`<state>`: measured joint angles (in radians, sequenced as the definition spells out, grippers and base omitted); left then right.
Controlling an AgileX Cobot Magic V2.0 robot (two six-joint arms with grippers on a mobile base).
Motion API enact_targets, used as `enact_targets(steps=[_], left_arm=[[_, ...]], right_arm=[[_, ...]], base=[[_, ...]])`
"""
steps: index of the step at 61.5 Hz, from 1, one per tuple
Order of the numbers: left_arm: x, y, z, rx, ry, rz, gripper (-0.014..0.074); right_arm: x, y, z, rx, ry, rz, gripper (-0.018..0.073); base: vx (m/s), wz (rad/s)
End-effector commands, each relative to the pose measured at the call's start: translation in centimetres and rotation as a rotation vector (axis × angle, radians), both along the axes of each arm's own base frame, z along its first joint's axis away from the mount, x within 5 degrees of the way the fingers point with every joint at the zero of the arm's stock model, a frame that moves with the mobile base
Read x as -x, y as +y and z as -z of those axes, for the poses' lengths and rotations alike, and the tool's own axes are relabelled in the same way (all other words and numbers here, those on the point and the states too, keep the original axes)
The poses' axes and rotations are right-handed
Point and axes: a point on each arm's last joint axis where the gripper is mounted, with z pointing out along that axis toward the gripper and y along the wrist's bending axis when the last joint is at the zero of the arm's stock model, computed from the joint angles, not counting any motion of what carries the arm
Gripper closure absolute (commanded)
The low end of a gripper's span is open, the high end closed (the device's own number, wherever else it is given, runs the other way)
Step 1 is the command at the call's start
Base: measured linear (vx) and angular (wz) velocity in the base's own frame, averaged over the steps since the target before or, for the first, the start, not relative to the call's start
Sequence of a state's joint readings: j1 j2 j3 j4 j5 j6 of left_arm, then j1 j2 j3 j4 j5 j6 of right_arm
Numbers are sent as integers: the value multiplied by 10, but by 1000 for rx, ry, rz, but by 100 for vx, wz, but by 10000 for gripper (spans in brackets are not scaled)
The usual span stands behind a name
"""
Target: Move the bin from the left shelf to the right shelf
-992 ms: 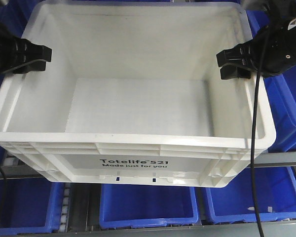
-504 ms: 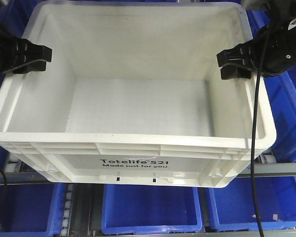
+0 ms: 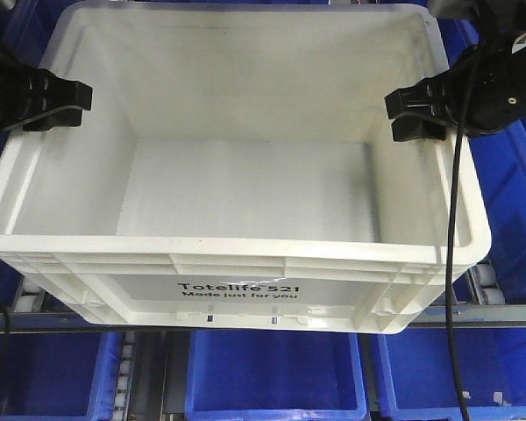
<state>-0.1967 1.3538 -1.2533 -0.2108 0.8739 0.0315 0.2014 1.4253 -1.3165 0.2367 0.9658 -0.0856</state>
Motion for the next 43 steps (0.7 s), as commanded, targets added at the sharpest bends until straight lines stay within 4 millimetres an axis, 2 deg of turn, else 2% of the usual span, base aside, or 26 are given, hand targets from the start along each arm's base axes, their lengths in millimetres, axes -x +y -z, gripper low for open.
enact_targets(steps=[1,43], left_arm=[[6,-2,-34,57,-178,9,601],[6,-2,-34,57,-178,9,601]], right_arm=[[1,-3,-29,-18,-164,7,564],[1,-3,-28,-18,-164,7,564]], base=[[0,0],[0,0]])
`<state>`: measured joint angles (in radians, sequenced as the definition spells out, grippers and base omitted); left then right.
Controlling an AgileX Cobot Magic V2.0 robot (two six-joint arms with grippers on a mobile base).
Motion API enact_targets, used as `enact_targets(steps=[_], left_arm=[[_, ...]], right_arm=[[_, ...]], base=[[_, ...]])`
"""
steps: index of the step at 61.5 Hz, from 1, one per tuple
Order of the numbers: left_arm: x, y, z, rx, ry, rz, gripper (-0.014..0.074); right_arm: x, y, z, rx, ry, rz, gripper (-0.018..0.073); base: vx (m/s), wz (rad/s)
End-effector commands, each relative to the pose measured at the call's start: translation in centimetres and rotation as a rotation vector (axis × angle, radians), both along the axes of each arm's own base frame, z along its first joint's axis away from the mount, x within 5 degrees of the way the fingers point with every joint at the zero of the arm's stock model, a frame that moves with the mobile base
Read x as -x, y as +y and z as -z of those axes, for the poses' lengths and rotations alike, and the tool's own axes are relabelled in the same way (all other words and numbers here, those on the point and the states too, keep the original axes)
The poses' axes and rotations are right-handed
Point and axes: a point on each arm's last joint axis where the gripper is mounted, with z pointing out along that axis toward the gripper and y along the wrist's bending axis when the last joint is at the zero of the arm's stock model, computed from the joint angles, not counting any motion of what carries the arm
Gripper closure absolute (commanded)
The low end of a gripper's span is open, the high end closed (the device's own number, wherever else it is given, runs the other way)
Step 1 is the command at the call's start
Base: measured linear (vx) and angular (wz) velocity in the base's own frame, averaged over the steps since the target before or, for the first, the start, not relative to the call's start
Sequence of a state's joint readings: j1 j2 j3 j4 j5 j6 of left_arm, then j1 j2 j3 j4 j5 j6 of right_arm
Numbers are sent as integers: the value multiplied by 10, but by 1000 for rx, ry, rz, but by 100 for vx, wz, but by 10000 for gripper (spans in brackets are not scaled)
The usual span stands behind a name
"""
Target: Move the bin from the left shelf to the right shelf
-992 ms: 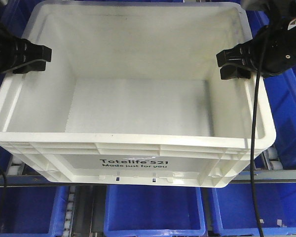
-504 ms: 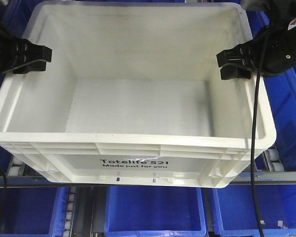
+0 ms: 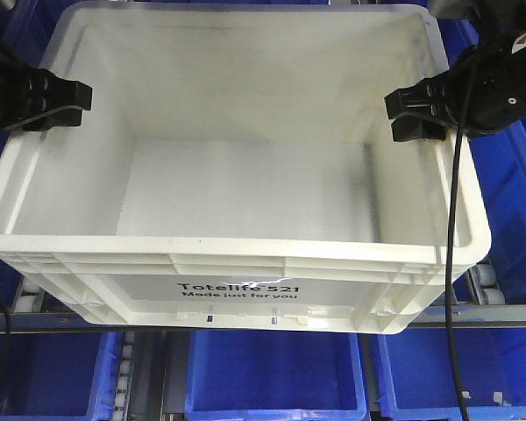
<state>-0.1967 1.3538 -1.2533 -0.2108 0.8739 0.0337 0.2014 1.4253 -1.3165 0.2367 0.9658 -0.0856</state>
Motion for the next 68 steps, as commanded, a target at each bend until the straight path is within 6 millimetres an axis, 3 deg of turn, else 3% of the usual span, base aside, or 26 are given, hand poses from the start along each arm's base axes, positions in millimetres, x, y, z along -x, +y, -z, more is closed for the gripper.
enact_targets(steps=[1,56,68], left_arm=[[6,-2,-34,58,-177,7,601],[1,-3,-38,90,-239,-12,601],[-12,-5,-24,81,-196,-14,601]], right_arm=[[1,-3,-28,-18,-164,7,564],[-6,-3,-34,-32,-253,28,564],[-14,-2,-28,-22,-260,22,564]], base=[[0,0],[0,0],[0,0]])
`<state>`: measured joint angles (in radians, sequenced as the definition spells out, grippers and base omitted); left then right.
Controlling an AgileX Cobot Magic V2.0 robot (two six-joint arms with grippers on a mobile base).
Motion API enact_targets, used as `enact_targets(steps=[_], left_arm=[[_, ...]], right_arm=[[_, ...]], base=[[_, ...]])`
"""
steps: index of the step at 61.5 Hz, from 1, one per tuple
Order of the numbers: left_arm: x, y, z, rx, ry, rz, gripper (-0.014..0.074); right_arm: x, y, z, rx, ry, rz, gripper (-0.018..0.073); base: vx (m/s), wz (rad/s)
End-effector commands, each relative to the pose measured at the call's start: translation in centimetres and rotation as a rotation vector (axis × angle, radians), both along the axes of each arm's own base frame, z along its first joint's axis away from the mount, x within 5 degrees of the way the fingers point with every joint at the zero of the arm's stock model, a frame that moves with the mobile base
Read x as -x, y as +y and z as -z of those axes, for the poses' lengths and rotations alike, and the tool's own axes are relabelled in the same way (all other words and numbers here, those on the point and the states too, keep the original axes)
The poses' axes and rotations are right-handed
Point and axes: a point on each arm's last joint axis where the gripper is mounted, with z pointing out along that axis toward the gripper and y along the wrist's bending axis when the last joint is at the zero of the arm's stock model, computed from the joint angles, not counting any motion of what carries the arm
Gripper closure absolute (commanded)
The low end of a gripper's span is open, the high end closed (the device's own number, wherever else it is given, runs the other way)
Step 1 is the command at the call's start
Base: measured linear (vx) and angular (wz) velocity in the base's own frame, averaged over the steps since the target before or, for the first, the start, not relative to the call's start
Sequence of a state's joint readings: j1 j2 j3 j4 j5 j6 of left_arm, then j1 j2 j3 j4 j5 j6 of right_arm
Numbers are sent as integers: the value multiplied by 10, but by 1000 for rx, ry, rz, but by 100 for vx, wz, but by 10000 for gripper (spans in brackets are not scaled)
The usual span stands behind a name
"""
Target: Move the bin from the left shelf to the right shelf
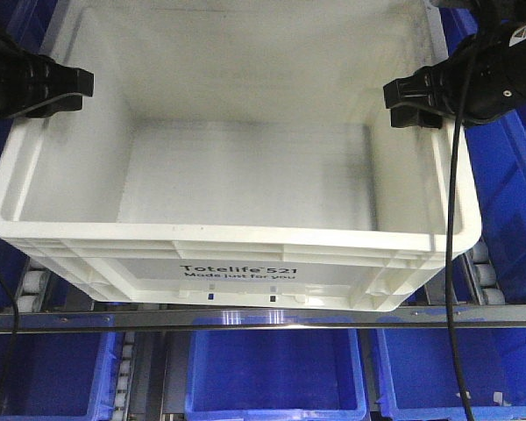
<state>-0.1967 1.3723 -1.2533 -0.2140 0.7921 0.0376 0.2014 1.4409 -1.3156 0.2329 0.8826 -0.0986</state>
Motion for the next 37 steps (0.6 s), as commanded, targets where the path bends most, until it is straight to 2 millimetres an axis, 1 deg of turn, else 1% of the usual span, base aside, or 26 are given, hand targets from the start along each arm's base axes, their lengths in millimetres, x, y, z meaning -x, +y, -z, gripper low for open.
enact_targets(steps=[1,10,18,37], left_arm=[[-4,-5,-22,66,-128,1,601],[-15,-7,-10,59,-98,-3,601],[-21,-8,-3,57,-84,-6,601],[-26,-7,-8,70,-160,-26,601]], right_arm=[[-5,-3,-28,-19,-193,13,564],[-10,-4,-28,8,-232,17,564],[-12,-6,-31,25,-278,24,564],[-18,-6,-39,12,-384,46,564]], base=[[0,0],[0,0],[0,0],[0,0]])
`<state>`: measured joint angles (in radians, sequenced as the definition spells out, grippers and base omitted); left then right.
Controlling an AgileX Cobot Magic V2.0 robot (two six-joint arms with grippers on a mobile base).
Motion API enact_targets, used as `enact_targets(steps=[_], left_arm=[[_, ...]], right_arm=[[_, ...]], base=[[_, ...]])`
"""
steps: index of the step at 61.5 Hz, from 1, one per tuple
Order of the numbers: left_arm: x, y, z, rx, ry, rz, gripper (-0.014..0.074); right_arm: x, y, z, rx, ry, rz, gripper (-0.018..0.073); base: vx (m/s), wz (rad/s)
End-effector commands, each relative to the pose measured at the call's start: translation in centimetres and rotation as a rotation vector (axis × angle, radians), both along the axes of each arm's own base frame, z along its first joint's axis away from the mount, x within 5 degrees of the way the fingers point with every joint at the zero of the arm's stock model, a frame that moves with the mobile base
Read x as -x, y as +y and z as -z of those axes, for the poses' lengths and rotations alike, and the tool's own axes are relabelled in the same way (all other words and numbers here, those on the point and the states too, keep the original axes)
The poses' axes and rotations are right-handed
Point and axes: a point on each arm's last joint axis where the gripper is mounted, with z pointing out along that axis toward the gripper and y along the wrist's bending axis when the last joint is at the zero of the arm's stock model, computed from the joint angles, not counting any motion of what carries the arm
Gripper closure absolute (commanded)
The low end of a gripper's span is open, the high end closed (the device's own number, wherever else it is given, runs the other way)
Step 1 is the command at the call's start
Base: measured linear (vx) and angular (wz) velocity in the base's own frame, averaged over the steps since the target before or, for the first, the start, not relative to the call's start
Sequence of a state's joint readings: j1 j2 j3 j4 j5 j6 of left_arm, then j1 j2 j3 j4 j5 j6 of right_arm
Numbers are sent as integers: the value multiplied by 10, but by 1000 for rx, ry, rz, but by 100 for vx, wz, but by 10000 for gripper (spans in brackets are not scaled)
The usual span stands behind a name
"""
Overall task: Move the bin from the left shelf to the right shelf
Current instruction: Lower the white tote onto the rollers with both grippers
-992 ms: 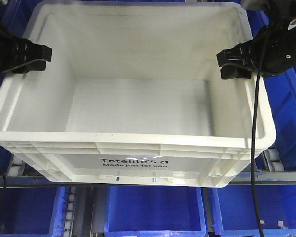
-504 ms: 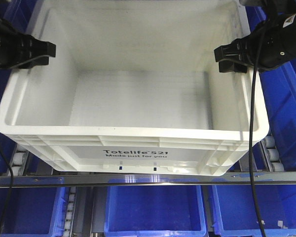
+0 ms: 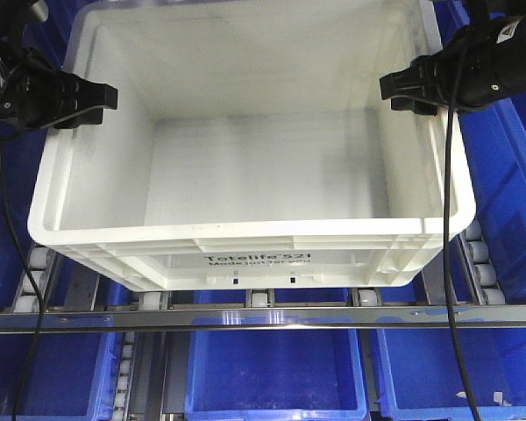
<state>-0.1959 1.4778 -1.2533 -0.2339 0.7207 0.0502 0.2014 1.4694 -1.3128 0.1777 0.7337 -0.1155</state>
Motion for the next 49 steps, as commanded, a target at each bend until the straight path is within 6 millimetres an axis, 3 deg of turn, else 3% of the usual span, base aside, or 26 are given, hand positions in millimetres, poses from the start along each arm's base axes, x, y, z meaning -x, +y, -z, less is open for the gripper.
enact_targets(steps=[1,17,37,49], left_arm=[[1,-2,-37,66,-201,-20,601],[-1,-1,-39,70,-229,-27,601],[-2,-1,-39,72,-242,-32,601],[-11,-3,-27,64,-206,-32,601]], right_arm=[[-1,-4,-41,-29,-260,24,564],[-3,-6,-41,1,-279,23,564],[-20,-3,-20,27,-230,20,564],[-27,-3,-11,49,-214,17,564]], base=[[0,0],[0,0],[0,0],[0,0]])
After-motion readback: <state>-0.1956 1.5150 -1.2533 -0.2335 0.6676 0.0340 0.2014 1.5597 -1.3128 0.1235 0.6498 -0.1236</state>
